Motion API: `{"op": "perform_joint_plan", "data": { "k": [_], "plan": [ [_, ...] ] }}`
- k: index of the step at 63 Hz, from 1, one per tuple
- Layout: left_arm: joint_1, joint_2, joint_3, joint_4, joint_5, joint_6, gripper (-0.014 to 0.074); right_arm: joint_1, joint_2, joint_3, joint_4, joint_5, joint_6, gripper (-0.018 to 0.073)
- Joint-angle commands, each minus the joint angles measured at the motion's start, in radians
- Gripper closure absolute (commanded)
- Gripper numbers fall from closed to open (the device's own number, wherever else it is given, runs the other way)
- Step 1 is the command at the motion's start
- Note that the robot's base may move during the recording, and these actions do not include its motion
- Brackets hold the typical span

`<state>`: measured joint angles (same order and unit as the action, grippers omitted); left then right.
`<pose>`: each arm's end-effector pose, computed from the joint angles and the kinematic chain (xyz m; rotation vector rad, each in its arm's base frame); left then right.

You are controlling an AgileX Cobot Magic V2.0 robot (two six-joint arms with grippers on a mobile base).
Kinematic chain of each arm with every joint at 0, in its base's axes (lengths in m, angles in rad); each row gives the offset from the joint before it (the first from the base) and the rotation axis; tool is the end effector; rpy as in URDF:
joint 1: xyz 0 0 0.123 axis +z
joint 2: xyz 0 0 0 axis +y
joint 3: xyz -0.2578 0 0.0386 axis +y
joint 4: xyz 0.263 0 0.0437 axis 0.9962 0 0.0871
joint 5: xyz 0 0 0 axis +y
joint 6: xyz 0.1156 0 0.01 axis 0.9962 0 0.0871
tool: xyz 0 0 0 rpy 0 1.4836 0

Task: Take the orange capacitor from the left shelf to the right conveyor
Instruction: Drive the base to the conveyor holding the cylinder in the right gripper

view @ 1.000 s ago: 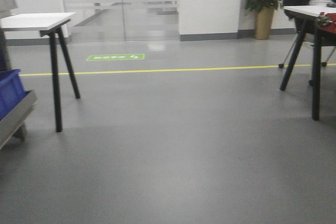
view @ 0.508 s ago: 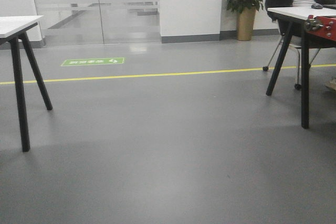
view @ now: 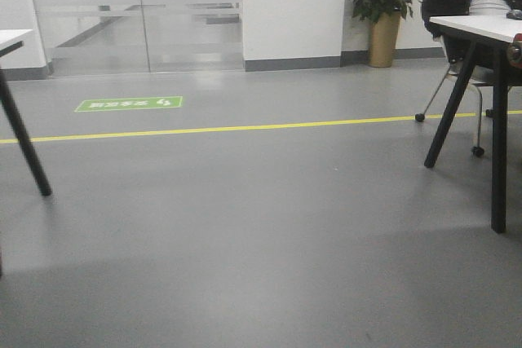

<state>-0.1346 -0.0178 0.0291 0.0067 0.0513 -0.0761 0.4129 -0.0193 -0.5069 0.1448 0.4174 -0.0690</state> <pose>0.1199 -0.0162 0.2005 0.0502 1.5476 -0.1613 0.0527 0.0305 0.3494 -0.2893 1.3544 0.4388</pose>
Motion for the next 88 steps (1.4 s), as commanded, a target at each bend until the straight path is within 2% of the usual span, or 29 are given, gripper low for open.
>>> {"op": "perform_joint_plan", "data": {
  "k": [1,88],
  "plan": [
    [-0.003,-0.009,-0.004,-0.007,-0.089,-0.006,0.0701,0.000,0.002,-0.025,-0.001,-0.097,-0.007,0.0483],
    [-0.003,-0.009,-0.004,-0.007,-0.089,-0.006,0.0701,0.000,0.002,-0.025,-0.001,-0.096,-0.006,0.0483]
  ]
}}
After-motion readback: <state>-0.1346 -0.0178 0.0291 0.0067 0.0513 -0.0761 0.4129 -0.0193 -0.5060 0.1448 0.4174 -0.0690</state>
